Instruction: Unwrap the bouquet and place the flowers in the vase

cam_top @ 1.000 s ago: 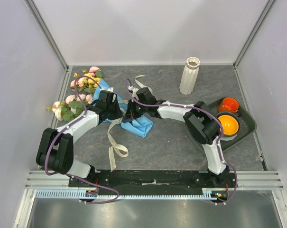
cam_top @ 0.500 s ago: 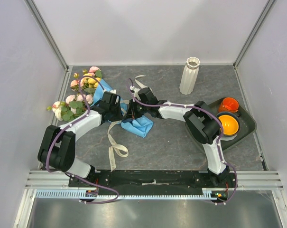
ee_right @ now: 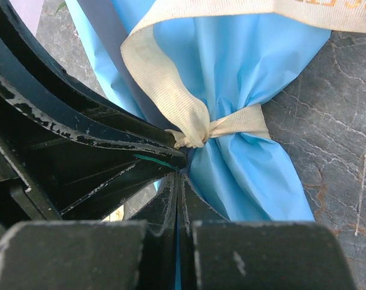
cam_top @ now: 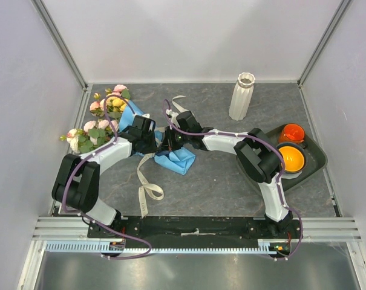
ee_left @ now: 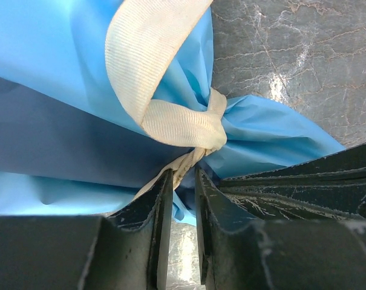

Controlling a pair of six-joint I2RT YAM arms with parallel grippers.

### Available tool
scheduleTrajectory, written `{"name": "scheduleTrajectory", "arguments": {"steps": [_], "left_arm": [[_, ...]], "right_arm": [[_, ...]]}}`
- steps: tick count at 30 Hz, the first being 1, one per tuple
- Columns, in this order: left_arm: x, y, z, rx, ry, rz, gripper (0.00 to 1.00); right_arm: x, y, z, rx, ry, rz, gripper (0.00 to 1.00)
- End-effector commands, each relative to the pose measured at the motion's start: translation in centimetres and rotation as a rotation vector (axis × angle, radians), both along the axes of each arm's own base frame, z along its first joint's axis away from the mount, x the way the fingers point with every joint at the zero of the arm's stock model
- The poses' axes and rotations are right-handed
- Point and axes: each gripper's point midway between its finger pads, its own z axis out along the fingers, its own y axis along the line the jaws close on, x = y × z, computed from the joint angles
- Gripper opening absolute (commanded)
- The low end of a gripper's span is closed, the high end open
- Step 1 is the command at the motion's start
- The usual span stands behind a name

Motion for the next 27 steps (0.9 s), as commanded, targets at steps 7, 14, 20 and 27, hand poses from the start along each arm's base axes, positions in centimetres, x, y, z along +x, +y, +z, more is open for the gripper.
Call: {"name": "scheduleTrajectory", "arguments": {"steps": [7,14,20,27], "left_arm": [[2.0,0.4,-0.2,0.097,-0.013,0.008,0.17],[2.1,0.1,1.1,0.162,-0.043,0.024,0.02],[1.2,0.8,3.3,0.179,-0.089,0.054,0.02],[0.0,0.9,7.6,0.097,-0.191,0.062,0.02]], "right_arm": [[0.0,0.4,0.1,0.033,-0.001,0.015,0.00],[0.1,0.4,-0.2,0.028,0.004,0.011,0.00],[0.0,0.3,-0.5,0.022,0.008,0.005,0.00],[0.1,0.2,-1.0,0.012,0.015,-0.007,0.00]]}}
